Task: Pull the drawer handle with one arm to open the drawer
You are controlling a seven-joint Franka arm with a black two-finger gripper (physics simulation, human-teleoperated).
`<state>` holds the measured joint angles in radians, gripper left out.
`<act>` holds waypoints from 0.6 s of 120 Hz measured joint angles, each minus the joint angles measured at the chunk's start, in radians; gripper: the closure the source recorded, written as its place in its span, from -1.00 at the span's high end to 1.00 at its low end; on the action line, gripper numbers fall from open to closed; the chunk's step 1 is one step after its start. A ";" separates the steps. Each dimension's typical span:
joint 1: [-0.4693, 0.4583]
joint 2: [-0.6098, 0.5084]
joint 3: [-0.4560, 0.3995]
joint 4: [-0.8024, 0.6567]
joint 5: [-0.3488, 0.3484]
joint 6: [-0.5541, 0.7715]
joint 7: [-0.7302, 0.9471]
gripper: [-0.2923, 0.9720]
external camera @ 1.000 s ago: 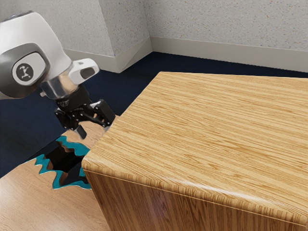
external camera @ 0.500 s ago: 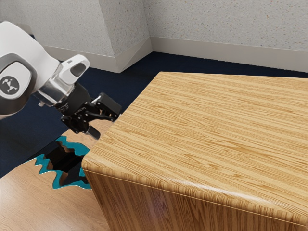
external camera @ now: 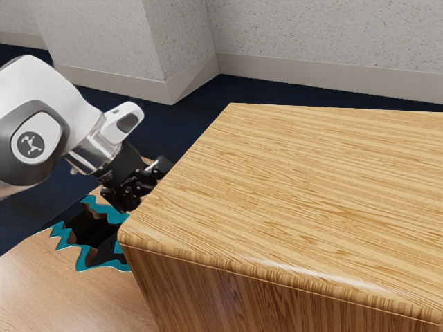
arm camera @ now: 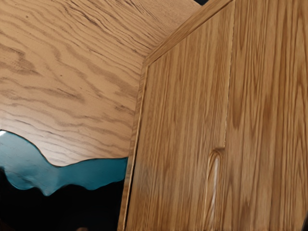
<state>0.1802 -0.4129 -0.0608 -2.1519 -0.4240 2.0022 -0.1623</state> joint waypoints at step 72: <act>0.008 -0.162 0.404 0.074 0.476 -0.227 0.017 0.53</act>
<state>0.1886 -0.5754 0.3428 -2.0783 0.0522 1.7754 -0.1450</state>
